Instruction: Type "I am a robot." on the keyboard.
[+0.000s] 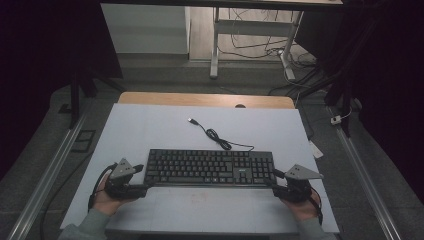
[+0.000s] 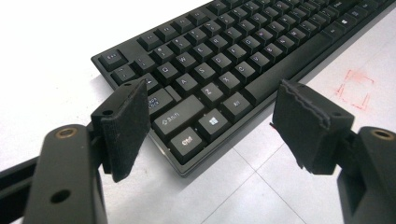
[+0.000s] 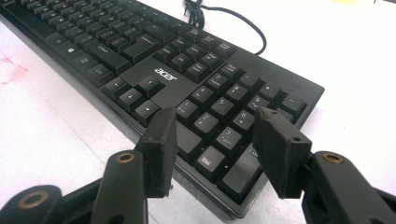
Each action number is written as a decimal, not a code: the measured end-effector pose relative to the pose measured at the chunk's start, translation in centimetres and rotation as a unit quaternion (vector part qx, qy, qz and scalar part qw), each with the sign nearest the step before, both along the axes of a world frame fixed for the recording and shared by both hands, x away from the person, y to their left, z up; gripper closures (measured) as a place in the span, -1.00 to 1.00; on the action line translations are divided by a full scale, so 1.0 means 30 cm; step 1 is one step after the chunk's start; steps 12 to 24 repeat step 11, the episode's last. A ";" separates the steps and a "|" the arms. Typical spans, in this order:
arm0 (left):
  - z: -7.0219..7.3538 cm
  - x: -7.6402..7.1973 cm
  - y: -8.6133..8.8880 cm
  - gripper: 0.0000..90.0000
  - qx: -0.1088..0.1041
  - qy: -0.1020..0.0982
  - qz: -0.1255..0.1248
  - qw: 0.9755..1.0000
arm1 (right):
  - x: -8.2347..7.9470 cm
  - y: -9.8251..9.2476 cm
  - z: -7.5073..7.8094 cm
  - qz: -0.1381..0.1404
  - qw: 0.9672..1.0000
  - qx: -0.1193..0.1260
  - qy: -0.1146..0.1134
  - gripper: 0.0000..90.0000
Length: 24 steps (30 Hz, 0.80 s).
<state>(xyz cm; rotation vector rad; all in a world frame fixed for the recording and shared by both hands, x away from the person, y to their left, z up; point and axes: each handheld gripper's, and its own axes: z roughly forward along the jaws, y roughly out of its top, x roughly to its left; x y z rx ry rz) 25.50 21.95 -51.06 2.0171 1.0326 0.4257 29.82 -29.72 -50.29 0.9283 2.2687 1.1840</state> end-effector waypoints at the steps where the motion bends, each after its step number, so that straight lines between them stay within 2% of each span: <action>1: 0.000 0.000 0.000 -0.39 0.000 0.000 0.000 1.000 | 0.000 0.001 0.000 0.001 1.000 0.000 0.000 0.11; 24: 0.001 0.002 0.002 -0.39 -0.002 -0.001 0.002 1.000 | -0.002 0.002 0.004 0.003 1.000 -0.002 -0.004 0.11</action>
